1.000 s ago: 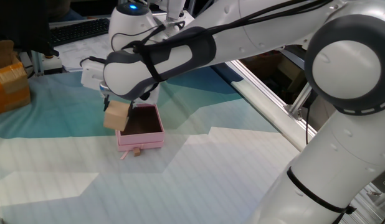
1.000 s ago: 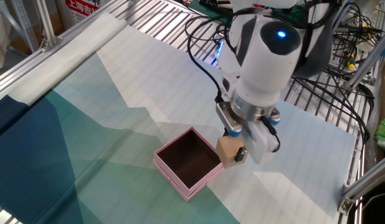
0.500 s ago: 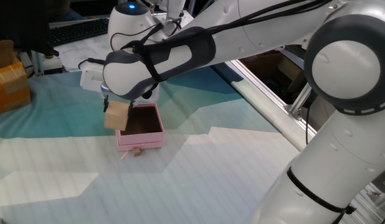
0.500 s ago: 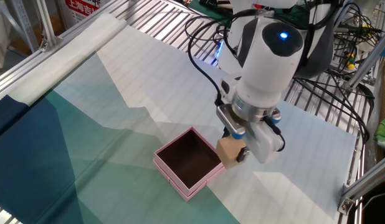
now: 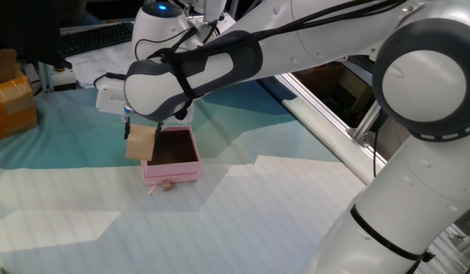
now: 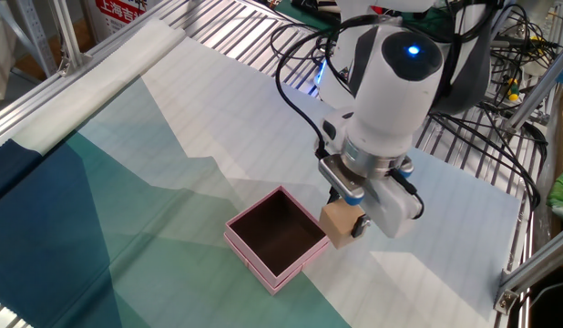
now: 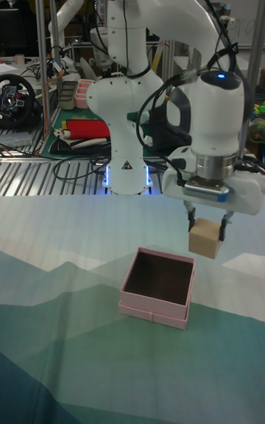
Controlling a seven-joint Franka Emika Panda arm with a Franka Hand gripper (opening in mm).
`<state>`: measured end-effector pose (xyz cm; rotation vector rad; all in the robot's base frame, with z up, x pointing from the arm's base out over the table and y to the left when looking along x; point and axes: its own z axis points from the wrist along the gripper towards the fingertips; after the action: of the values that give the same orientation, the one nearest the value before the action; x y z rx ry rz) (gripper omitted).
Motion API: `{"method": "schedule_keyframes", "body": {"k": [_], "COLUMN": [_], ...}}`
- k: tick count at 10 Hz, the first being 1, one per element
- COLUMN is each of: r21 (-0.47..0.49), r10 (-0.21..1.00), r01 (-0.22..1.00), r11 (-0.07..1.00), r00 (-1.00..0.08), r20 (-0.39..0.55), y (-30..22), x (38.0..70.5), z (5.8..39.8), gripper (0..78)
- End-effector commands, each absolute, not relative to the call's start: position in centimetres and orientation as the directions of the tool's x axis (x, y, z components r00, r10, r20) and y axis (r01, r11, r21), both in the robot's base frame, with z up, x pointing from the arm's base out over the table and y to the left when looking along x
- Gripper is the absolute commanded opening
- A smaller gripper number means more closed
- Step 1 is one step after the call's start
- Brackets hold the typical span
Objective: Take everything out of the gift box
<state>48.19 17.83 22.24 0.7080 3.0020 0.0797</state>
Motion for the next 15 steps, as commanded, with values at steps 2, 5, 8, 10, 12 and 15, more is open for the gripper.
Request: {"method": "schedule_keyframes", "body": {"k": [2,5,8,10,12,15], "r21": [0.081,0.098,0.111,0.111,0.107,0.088], "r10": [0.521,0.528,0.53,0.534,0.536,0.531], "r01": [0.516,0.522,0.522,0.525,0.528,0.524], "r11": [0.853,0.847,0.846,0.844,0.842,0.847], "r00": [-0.852,-0.848,-0.845,-0.842,-0.841,-0.842], "r20": [-0.049,-0.047,-0.073,-0.074,-0.076,-0.094], "y": [21.4,21.9,22.3,22.3,22.4,22.4], "x": [48.7,49.2,49.6,49.7,49.8,49.9], "z": [21.6,20.9,19.0,18.5,18.1,17.0], "gripper": [1.3,1.3,1.3,1.3,1.3,1.3]}}
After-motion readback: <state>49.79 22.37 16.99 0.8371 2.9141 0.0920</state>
